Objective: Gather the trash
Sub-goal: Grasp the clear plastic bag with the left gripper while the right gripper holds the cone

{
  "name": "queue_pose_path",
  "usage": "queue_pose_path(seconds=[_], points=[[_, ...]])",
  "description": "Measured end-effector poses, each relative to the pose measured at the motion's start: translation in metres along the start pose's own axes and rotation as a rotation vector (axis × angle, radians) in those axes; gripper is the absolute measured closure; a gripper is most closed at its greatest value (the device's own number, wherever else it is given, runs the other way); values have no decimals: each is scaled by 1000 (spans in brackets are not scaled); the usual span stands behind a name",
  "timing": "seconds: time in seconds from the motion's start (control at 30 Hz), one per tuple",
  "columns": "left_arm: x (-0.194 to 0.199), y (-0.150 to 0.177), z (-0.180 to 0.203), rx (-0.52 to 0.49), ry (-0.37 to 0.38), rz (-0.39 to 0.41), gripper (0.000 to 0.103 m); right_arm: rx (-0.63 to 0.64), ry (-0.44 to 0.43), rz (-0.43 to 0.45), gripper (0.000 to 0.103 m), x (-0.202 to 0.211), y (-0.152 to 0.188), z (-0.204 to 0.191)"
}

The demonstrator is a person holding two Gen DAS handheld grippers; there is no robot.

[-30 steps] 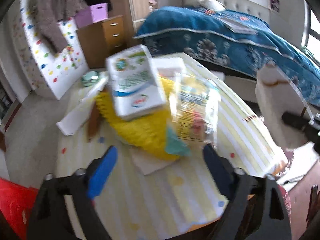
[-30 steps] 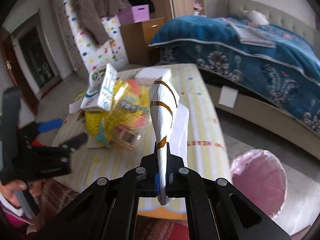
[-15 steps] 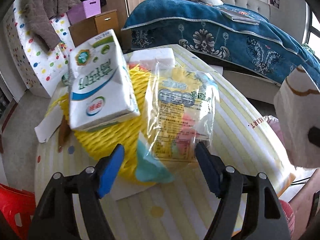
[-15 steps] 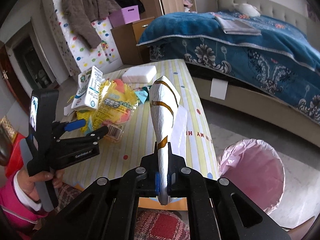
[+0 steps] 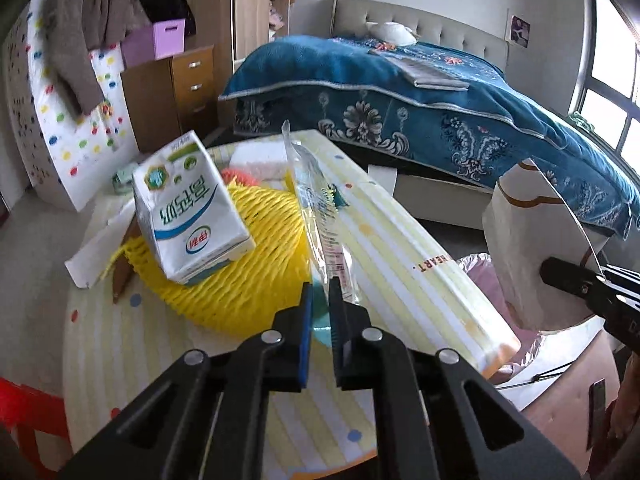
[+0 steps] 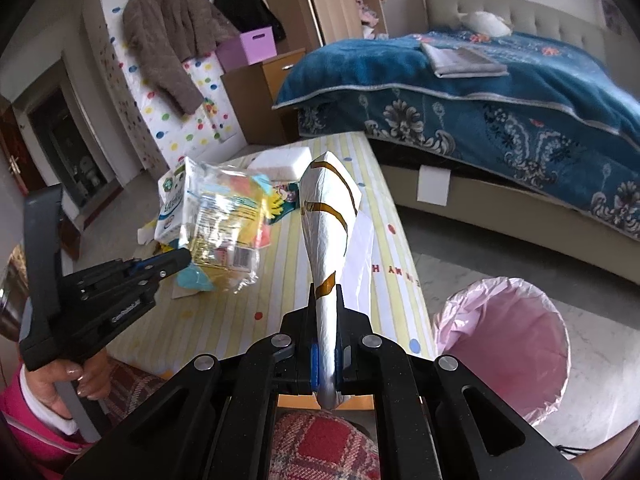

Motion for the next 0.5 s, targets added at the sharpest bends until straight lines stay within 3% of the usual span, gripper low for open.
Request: queue_pose_path(seconds=[0.3, 0.5], points=[[37, -16, 37, -93, 60, 113, 102, -68, 65, 52, 98, 29, 8, 29], [40, -19, 73, -193, 121, 125, 103, -117, 116, 75, 98, 43, 15, 53]])
Point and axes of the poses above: each gripper's, at about its wrist camera, not at the fingertips, and x roughly against the way its jaws point, z to its right, y to its underside, the point moved 2 cm from there along -x, roughly the way its jaws point, and after that the axes turned 2 degrees about -x, right-handed, at the moved point
